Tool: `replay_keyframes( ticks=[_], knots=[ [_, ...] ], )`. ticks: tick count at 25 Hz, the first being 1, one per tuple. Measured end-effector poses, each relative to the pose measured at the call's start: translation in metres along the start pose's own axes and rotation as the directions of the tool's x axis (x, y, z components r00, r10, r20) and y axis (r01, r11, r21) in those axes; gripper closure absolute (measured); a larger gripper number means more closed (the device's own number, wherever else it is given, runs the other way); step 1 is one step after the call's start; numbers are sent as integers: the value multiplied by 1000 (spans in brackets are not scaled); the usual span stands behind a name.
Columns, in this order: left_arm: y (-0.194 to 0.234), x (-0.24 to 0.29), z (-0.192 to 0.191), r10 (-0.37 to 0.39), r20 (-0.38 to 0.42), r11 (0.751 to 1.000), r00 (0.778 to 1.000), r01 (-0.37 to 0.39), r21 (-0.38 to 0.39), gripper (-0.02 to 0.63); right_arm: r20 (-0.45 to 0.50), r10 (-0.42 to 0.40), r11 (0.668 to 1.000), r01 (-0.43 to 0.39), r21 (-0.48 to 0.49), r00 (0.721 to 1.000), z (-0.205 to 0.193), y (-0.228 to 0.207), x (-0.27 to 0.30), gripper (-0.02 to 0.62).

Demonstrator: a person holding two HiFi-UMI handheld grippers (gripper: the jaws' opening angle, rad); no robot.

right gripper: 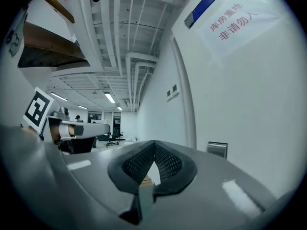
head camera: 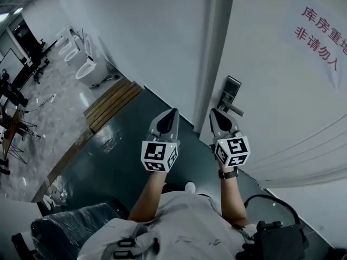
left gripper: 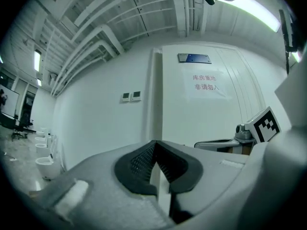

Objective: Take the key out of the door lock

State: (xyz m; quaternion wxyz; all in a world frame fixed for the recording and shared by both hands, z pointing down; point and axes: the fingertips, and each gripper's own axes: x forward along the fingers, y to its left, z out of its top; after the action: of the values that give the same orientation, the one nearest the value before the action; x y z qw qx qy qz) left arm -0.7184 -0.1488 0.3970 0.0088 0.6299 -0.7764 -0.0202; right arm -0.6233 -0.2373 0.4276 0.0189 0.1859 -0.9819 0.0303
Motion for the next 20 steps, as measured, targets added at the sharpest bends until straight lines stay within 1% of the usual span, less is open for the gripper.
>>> replay_keyframes(
  ticks=[2, 4, 7, 10, 14, 17, 20],
  knots=[
    [-12, 26, 0, -71, -1, 997, 997, 71, 3, 604, -2, -62, 998, 62, 5, 998, -1, -22, -1, 591],
    [-23, 51, -3, -146, -5, 989, 989, 146, 1, 604, -12, -127, 992, 127, 8, 992, -3, -43, -2, 591],
    [-34, 88, -10, -259, -14, 966, 966, 259, -4, 604, -26, -237, 971, 237, 17, 971, -7, -74, 0, 591],
    [-37, 120, -8, -363, -18, 932, 932, 363, 0, 604, -8, -342, 939, 342, 27, 940, 1, -98, 5, 591],
    [-27, 157, 12, -461, 16, 887, 887, 461, 19, 604, 35, -435, 900, 435, 19, 900, 21, -109, 20, 591],
    [-23, 178, 16, -539, 19, 843, 842, 538, 22, 604, 42, -499, 866, 499, 20, 865, 22, -109, 31, 591],
    [-18, 191, 8, -598, 6, 801, 801, 598, 6, 604, 28, -548, 836, 548, 14, 836, 16, -99, 40, 591]
  ],
)
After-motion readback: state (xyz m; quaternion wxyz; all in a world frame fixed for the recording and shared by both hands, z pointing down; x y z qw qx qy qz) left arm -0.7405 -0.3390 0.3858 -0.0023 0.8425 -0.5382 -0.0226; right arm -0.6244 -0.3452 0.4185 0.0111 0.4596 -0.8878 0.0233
